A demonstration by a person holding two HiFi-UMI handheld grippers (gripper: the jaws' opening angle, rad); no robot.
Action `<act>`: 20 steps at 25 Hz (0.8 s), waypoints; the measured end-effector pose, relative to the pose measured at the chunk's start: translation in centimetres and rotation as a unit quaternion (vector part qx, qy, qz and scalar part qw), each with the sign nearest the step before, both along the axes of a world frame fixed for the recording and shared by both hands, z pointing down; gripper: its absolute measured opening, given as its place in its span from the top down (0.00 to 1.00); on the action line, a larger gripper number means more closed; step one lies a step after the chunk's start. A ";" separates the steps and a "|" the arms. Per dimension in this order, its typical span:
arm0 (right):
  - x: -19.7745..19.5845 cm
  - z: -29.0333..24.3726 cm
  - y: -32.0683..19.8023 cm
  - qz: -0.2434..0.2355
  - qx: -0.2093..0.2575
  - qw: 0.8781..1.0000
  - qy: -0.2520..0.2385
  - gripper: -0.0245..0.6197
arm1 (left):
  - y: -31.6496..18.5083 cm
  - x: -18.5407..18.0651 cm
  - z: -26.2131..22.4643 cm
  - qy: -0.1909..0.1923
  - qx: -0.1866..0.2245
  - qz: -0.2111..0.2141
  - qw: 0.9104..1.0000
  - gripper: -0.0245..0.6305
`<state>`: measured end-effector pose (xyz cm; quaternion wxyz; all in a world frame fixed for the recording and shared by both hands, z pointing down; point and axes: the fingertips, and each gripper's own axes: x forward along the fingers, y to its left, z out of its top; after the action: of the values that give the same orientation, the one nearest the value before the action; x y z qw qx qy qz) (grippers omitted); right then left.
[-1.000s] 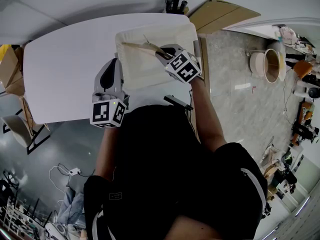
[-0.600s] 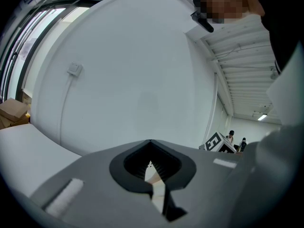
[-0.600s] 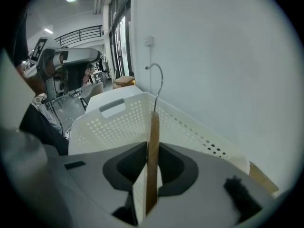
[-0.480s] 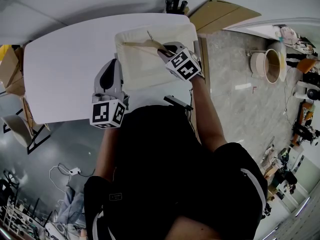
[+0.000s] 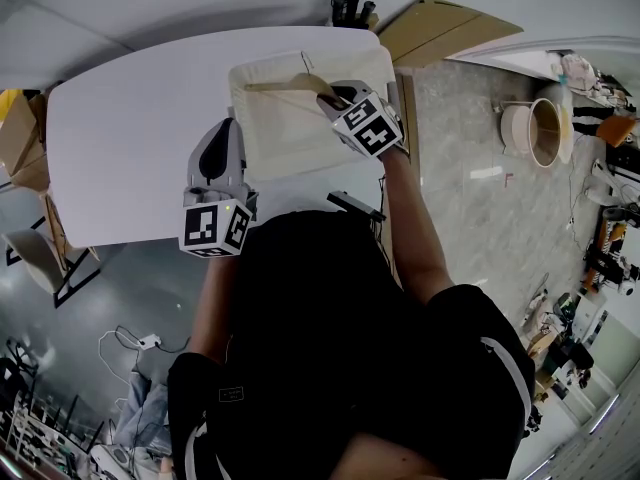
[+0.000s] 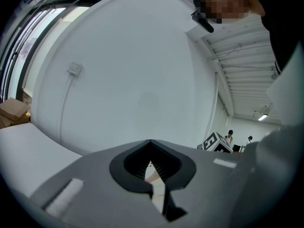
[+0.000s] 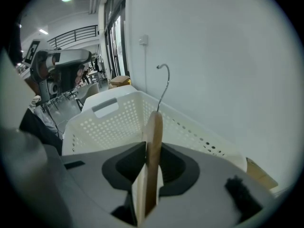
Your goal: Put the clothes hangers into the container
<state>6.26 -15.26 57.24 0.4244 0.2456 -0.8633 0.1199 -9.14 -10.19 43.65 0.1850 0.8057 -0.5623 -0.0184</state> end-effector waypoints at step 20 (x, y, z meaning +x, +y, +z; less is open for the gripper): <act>1.1 0.8 -1.7 0.032 -0.006 0.999 0.008 0.80 | -0.2 -0.1 0.1 0.002 -0.001 -0.002 1.000 0.96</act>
<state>7.33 -16.93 58.00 0.4290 0.2716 -0.8506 0.1367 -9.20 -10.35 43.74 0.1871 0.8043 -0.5637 -0.0195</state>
